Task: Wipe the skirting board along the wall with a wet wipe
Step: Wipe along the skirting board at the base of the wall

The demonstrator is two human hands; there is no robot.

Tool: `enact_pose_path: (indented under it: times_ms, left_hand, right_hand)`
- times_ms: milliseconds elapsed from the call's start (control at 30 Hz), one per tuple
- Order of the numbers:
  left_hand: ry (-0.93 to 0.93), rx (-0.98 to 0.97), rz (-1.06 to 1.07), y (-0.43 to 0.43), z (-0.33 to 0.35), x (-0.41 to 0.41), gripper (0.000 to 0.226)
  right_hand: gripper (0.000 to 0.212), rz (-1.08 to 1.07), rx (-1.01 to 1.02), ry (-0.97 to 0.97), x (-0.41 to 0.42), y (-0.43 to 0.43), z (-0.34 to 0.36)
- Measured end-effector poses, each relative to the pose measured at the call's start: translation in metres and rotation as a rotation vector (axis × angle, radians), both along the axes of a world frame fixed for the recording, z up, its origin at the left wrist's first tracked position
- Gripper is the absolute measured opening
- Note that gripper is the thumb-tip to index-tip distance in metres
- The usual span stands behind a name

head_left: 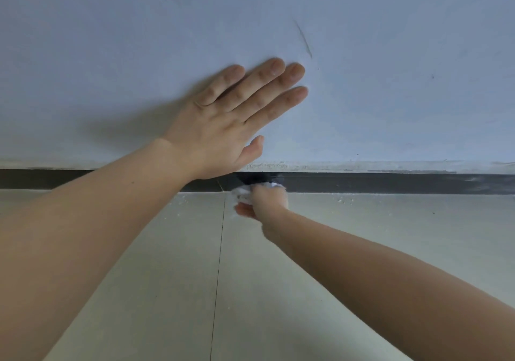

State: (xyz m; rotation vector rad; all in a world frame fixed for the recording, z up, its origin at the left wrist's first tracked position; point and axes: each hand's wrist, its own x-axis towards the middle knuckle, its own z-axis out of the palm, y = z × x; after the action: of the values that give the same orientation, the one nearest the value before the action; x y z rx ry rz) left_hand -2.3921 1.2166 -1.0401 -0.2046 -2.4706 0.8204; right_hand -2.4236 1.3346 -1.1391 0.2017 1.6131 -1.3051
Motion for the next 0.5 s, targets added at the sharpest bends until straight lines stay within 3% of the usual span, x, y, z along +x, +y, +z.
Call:
enact_pose_path:
  times_ms: [100, 200, 267, 333, 400, 500]
  left_hand:
    - [-0.019, -0.006, 0.003, 0.000, 0.001, 0.001, 0.074]
    - [-0.047, -0.002, 0.014, 0.000, 0.005, 0.003, 0.073]
    - [-0.045, -0.010, 0.017, 0.000, 0.005, 0.005, 0.072]
    - [-0.049, -0.007, 0.035, 0.002, 0.003, 0.005, 0.073]
    - [-0.062, 0.013, 0.057, 0.006, 0.002, 0.004, 0.075]
    - [-0.086, 0.024, 0.082, 0.011, 0.005, 0.008, 0.076]
  right_hand:
    - [0.016, 0.425, -0.147, 0.148, 0.029, -0.017, 0.007]
    - [0.014, 0.683, 0.009, 0.202, 0.029, -0.005, 0.009]
    - [0.016, 0.638, 0.173, 0.159, 0.018, 0.012, 0.007]
    - [0.024, 0.386, 0.260, 0.012, -0.001, 0.026, 0.003]
    - [0.024, 0.081, 0.221, -0.077, -0.023, 0.030, -0.003]
    - [0.032, 0.012, 0.127, 0.001, -0.028, 0.027, -0.011]
